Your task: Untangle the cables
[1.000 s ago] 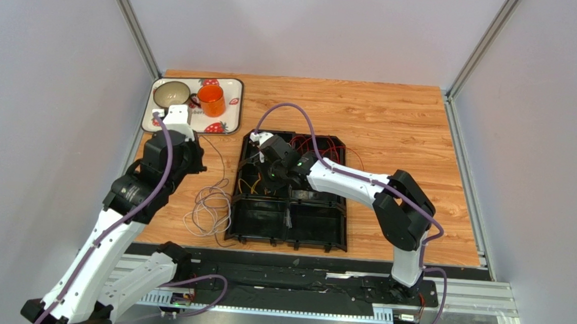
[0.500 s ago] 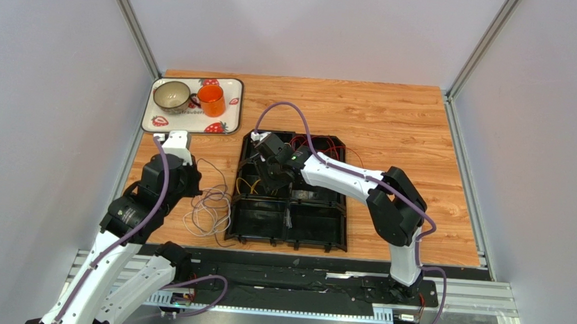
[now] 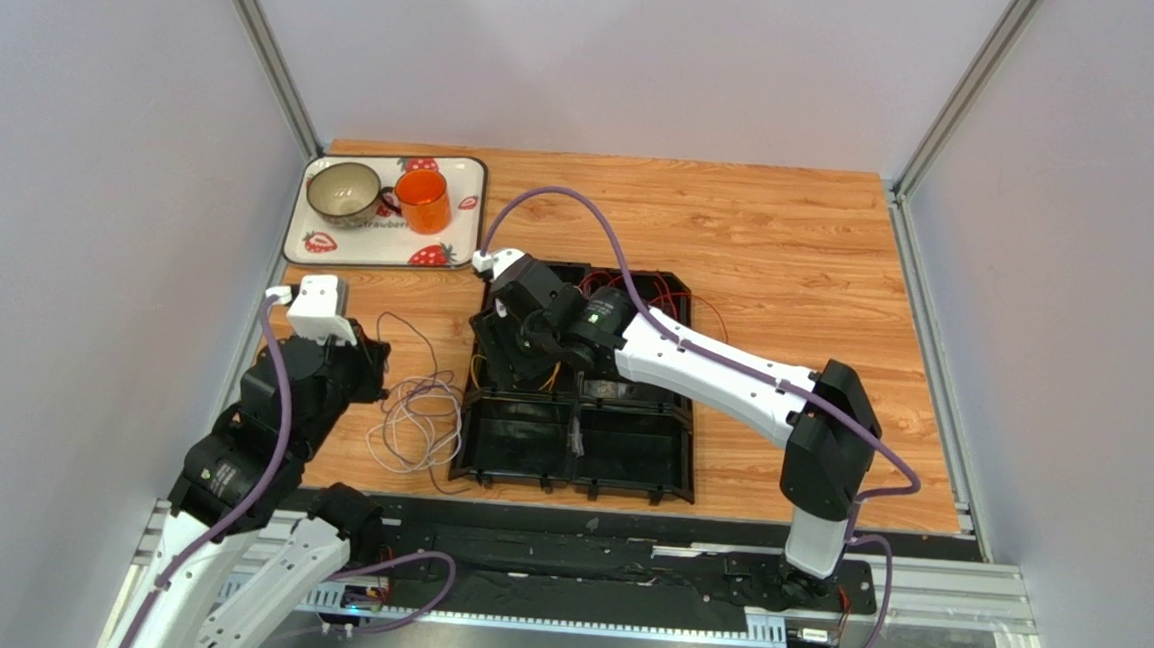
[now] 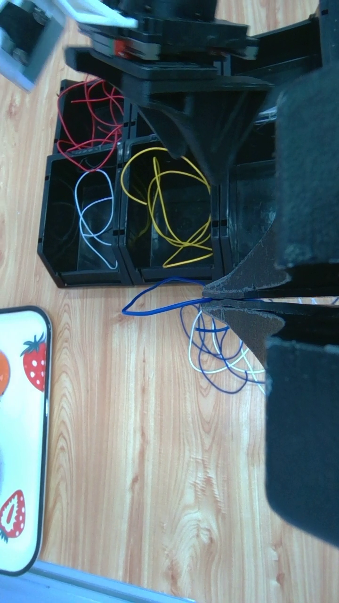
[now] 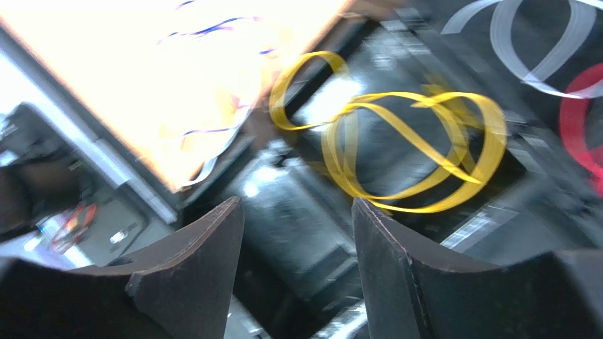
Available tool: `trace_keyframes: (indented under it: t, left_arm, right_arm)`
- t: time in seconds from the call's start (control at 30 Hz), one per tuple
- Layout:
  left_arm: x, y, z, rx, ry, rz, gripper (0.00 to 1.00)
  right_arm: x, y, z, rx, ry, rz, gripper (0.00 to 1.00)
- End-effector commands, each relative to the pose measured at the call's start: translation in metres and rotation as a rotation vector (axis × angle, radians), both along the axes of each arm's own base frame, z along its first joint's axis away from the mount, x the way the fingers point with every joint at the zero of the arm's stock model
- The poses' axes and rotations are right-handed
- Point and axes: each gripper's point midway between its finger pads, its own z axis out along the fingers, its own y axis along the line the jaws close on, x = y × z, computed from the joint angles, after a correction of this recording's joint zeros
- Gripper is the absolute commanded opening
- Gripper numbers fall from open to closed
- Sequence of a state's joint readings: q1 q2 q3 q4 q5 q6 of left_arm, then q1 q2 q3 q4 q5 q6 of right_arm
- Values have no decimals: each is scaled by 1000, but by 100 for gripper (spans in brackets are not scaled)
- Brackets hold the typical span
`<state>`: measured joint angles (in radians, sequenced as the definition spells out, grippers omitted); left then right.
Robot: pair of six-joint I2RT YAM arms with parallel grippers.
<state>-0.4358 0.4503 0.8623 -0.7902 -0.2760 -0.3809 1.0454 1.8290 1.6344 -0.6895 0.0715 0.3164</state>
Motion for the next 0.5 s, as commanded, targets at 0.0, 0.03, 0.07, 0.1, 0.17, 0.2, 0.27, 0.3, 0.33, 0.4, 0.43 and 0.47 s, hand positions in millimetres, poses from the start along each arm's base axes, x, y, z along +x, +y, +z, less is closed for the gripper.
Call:
trace_keyframes:
  t: [0.0, 0.03, 0.07, 0.1, 0.17, 0.2, 0.27, 0.3, 0.33, 0.4, 0.43, 0.47]
  left_arm:
    - [-1, 10, 13, -30, -69, 57, 0]
    - [-2, 13, 14, -34, -74, 72, 0]
    - [-5, 19, 16, -36, -90, 99, 0]
    - [-7, 23, 18, -39, -99, 119, 0]
    - [-13, 35, 24, -56, -135, 170, 0]
    - [-15, 38, 25, -62, -147, 185, 0]
    - [-20, 45, 30, -88, -188, 213, 0]
    - [-21, 45, 29, -90, -192, 213, 0]
    - [-21, 45, 29, -93, -194, 210, 0]
    - [-21, 44, 30, -92, -193, 209, 0]
    - [-21, 45, 29, -92, -189, 211, 0]
    - [-21, 45, 28, -89, -183, 214, 0]
  right_arm:
    - [-22, 36, 31, 150, 26, 130, 62]
    - [-21, 41, 26, 151, 43, 133, 62]
    - [-22, 46, 26, 158, 49, 145, 62]
    - [-19, 52, 31, 172, 42, 148, 62]
    - [-17, 60, 19, 152, 59, 159, 62]
    - [-15, 66, 7, 136, 75, 164, 63]
    - [-12, 77, 7, 149, 72, 186, 62]
    - [-10, 82, -9, 127, 87, 193, 63]
    - [-7, 89, -8, 137, 83, 200, 63]
    - [-5, 97, -30, 106, 108, 211, 62]
    - [-5, 100, -34, 100, 120, 218, 62]
    - [-3, 105, -32, 110, 118, 225, 62]
